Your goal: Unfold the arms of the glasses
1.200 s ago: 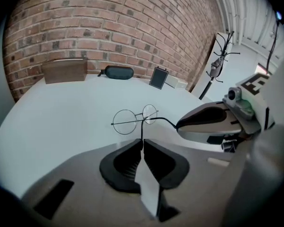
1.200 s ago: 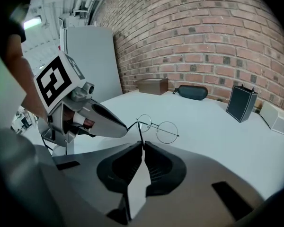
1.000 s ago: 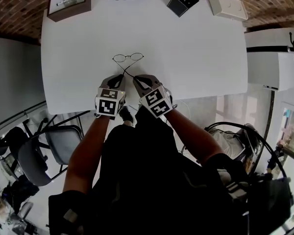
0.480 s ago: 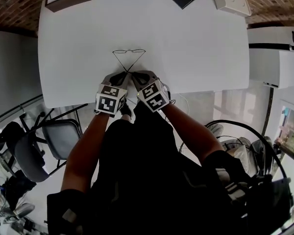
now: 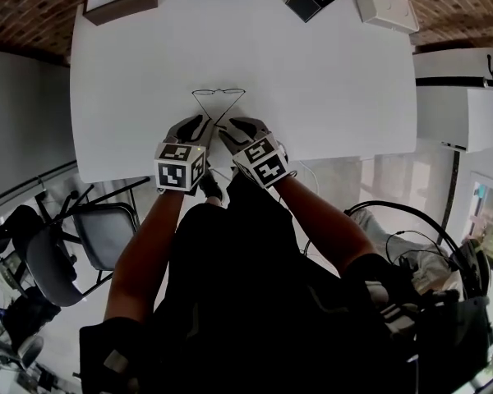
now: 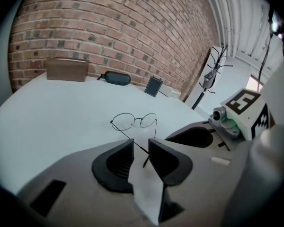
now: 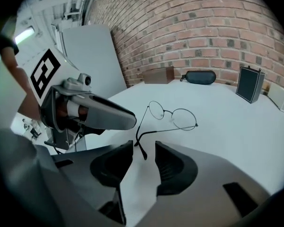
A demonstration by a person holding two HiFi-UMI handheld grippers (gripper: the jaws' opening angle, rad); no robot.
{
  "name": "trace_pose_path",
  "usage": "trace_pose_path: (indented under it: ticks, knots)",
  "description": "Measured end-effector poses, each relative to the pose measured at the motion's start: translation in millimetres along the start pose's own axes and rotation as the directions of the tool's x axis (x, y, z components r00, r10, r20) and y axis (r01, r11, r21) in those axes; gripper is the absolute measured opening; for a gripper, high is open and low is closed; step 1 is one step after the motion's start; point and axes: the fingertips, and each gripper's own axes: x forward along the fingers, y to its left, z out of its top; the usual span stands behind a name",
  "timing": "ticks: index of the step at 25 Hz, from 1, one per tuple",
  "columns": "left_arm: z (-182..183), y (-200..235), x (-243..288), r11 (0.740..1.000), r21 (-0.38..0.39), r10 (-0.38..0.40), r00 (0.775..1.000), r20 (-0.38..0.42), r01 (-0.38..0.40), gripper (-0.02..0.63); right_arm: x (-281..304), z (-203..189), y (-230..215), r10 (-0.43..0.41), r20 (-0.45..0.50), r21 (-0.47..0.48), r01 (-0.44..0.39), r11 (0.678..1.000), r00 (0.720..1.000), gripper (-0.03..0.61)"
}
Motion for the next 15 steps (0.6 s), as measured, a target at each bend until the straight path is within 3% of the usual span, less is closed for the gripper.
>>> trace_pose_path:
  ticks: [4,9,12,15]
  knots:
    - [10.9,6.1,3.7,1.0,-0.02,0.024,1.0,0.007,-0.024,0.092,-5.5,16.6,-17.1,-0.044,0.036,0.166,0.038,0.985,0.998,0.121]
    - [5.9,11.8,13.6,0.999,-0.027,0.045,0.999,-0.025,-0.046,0.092,2.3,24.9,-34.4,-0.061,0.049,0.376,0.038,0.926,0.997,0.123]
    - [6.8,13.8,16.3,0.998,-0.031,0.052,0.998,-0.03,-0.053,0.092,7.4,21.6,-39.3,-0.059,0.043,0.454,0.034,0.89,0.997,0.123]
    - [4.9,13.0,18.2,0.998,-0.02,0.057,0.997,-0.042,-0.058,0.092,10.0,19.1,-37.9,-0.047,0.039,0.479,0.022,0.877,0.998,0.123]
